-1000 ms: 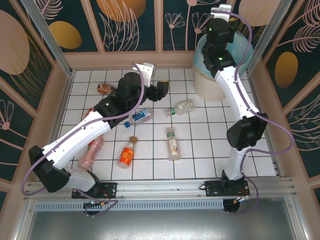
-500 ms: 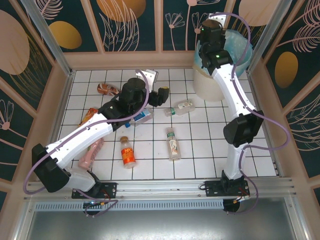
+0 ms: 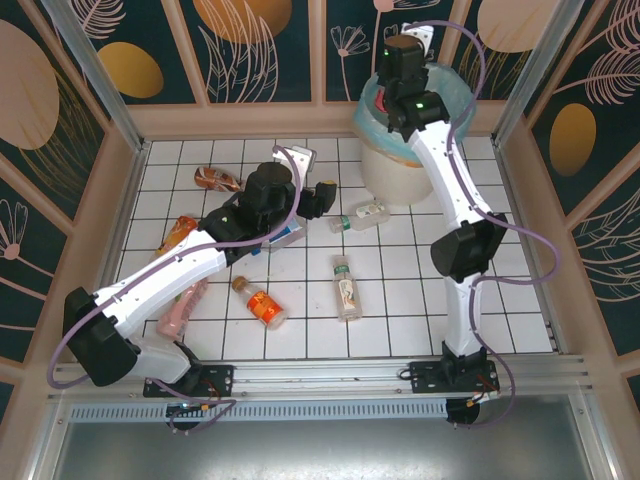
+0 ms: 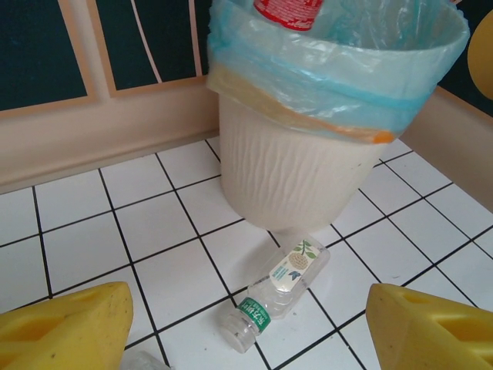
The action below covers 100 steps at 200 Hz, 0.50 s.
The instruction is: Put the plastic bottles in the bin
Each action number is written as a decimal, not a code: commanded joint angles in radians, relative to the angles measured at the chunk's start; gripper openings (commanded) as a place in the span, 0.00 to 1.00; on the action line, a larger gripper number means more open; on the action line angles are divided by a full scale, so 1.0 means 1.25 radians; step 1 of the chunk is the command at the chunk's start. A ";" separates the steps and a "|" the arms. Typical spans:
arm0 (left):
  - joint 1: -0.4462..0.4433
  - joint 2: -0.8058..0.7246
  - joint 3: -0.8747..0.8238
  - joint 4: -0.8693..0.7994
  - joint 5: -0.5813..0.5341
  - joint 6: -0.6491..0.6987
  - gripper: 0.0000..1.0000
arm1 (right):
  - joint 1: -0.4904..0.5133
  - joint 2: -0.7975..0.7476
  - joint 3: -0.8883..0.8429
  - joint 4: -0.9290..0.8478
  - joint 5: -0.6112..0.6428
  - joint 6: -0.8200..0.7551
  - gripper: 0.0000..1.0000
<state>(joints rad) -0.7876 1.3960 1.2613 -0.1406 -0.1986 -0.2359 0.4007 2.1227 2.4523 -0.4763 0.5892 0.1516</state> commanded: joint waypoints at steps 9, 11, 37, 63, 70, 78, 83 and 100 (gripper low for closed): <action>-0.001 -0.017 -0.009 0.031 -0.011 0.008 0.80 | 0.002 0.012 0.052 -0.007 0.127 -0.066 0.00; -0.001 -0.017 -0.010 0.031 -0.011 0.007 0.80 | 0.000 0.011 0.052 -0.006 0.135 -0.071 0.00; -0.001 -0.010 -0.008 0.031 -0.006 0.005 0.80 | -0.018 -0.015 0.039 0.027 0.208 -0.141 0.00; -0.001 -0.003 -0.010 0.030 -0.003 0.002 0.79 | -0.030 -0.043 0.001 0.090 0.265 -0.208 0.00; 0.000 -0.001 -0.011 0.030 -0.001 0.001 0.79 | -0.034 -0.050 -0.016 0.102 0.271 -0.218 0.00; -0.001 0.000 -0.012 0.031 -0.001 0.001 0.79 | -0.040 -0.056 -0.036 0.110 0.275 -0.226 0.00; 0.000 0.000 -0.013 0.031 -0.001 0.000 0.79 | -0.044 -0.057 -0.049 0.111 0.277 -0.228 0.00; 0.000 0.003 -0.015 0.031 0.001 -0.003 0.79 | -0.060 -0.058 -0.091 0.083 0.274 -0.201 0.00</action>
<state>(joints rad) -0.7876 1.3952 1.2518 -0.1303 -0.1978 -0.2363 0.3477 2.0960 2.3951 -0.4019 0.8703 -0.0830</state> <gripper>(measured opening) 0.794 0.318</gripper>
